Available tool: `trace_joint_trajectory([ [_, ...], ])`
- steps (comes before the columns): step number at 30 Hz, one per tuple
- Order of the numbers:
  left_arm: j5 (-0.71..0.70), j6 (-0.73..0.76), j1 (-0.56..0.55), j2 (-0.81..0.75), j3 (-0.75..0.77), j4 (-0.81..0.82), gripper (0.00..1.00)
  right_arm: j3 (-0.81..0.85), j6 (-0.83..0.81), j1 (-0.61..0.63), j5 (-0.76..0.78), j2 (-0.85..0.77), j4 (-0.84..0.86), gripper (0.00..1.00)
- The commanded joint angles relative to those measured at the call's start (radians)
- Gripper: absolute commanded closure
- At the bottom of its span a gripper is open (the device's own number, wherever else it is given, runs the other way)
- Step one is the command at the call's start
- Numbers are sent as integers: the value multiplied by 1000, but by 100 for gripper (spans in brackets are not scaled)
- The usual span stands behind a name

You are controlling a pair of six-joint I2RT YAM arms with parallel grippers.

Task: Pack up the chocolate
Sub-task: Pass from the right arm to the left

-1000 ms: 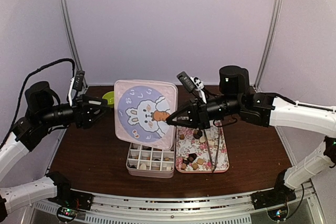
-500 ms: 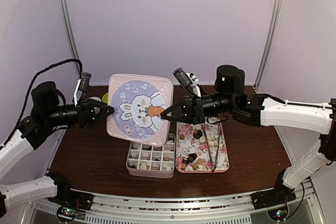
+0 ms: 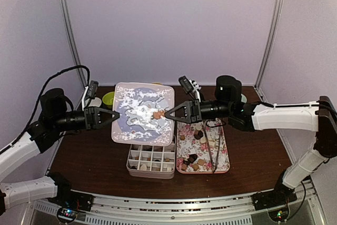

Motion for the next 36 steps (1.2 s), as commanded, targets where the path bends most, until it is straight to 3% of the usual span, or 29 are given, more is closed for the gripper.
trace_joint_trajectory([
  [1, -39, -78, 4, 4, -19, 73, 99, -27, 28, -6, 60, -11, 99, 75],
  [9, -57, -163, 3, 43, -79, 104, 99, -105, 57, -10, 117, 4, 142, 72],
  [18, -51, -138, 3, 157, -137, 145, 96, -180, 5, -11, 171, 34, 90, 72],
  [28, -97, -118, -15, 281, -174, 160, 91, -286, 23, -7, 230, 92, 161, 72],
  [36, -65, -135, -15, 415, -227, 317, 90, -311, 60, 13, 242, 170, 261, 73],
])
